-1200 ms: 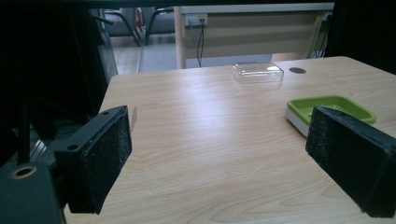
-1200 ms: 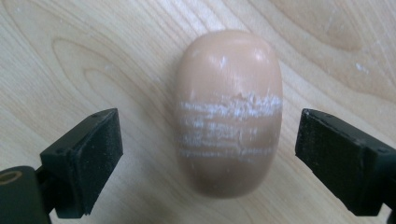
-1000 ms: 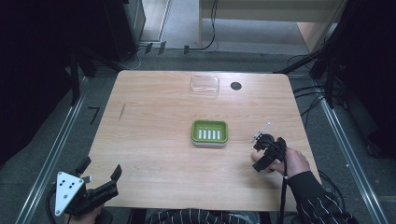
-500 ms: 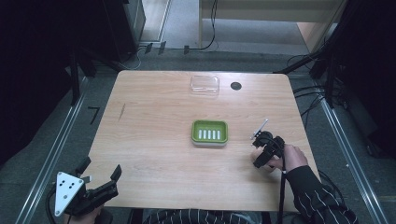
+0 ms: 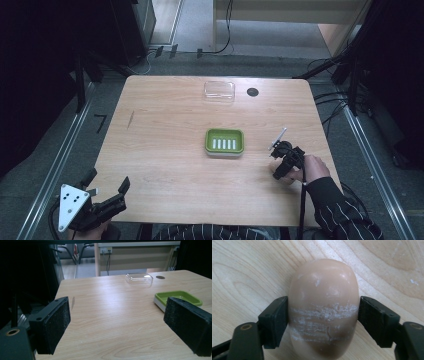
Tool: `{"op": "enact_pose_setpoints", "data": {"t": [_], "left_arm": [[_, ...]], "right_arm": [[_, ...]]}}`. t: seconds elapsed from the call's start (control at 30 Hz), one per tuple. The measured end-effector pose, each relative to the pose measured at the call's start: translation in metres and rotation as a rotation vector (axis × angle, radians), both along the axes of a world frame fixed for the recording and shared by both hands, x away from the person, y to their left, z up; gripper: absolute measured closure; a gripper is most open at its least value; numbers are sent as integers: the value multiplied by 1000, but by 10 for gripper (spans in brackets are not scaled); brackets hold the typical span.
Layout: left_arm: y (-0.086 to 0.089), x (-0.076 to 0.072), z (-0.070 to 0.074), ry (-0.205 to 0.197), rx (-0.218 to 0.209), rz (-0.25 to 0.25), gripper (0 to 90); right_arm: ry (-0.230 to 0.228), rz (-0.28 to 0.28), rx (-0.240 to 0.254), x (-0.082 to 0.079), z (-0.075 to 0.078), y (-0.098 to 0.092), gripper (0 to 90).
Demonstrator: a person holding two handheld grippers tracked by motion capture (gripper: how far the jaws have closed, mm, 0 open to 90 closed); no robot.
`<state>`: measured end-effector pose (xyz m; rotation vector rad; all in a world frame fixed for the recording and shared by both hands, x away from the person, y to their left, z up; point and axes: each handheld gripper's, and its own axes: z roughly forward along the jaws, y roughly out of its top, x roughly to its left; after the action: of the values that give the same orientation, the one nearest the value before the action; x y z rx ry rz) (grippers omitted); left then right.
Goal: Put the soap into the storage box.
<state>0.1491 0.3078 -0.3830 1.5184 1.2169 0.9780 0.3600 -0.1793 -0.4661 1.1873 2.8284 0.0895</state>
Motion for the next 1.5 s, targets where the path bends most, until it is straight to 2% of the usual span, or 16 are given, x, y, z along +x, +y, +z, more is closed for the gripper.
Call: {"op": "enact_pose_setpoints", "data": {"t": [0.2,0.73,1.13,1.5], "left_arm": [[-1,0,0,1,3,-1,72],[0,0,0,1,-1,0,72],[-1,0,0,4,6,-2,72],[-1,0,0,4,7,-4,72]], "right_arm": [[5,6,6,0,-2,0,326],[11,4,9,0,-1,1,337],[7,14,13,-1,5,-1,337],[5,68,-3,1,10,4,338]]}}
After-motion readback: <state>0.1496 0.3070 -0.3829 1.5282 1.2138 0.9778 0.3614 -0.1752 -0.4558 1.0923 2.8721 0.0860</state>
